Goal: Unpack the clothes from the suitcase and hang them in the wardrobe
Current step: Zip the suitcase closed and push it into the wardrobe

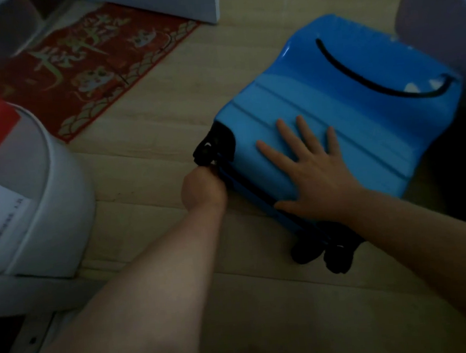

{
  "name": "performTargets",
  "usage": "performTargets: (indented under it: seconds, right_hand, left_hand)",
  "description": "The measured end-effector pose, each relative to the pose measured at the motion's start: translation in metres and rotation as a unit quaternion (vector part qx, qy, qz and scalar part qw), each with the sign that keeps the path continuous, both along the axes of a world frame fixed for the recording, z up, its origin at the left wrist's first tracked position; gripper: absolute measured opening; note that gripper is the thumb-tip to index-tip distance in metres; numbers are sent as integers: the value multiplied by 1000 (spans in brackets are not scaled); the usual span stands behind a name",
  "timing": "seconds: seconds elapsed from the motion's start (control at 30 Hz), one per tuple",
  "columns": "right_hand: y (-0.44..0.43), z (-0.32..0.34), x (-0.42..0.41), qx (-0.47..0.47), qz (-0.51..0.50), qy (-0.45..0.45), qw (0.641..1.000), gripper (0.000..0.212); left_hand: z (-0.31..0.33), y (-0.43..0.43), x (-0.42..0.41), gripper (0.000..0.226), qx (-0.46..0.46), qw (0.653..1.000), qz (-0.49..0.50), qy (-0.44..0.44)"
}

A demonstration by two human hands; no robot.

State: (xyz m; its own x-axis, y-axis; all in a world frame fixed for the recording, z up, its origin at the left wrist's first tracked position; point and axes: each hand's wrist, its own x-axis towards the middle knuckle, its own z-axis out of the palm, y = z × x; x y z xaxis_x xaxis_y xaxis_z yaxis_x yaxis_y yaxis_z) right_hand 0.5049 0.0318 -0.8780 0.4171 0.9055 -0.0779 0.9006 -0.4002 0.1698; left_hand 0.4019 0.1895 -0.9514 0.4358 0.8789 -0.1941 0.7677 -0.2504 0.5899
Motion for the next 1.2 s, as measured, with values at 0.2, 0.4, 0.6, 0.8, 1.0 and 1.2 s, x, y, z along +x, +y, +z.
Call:
performTargets:
  seconds: [0.2,0.4,0.6,0.8,1.0,1.2]
  right_hand:
    - [5,-1,-6,42,-22,42,998,97]
    - [13,1,3,47,-32,56,997,97]
    - [2,1,14,77,6,97,992,85]
    - [-78,-11,8,57,221,93,969,54]
    - [-83,-20,16,-10,274,-6,962,33]
    - [-64,12,28,45,269,0,962,43]
  left_hand:
    - [-4,-4,-9,24,161,978,-93,92]
    - [-4,-9,-4,23,187,971,-108,107]
    - [-2,13,3,26,80,990,-66,98]
    - [-1,27,14,29,42,997,2,63]
    - [-5,17,16,23,52,996,-25,73]
    - [4,18,1,20,185,973,-86,106]
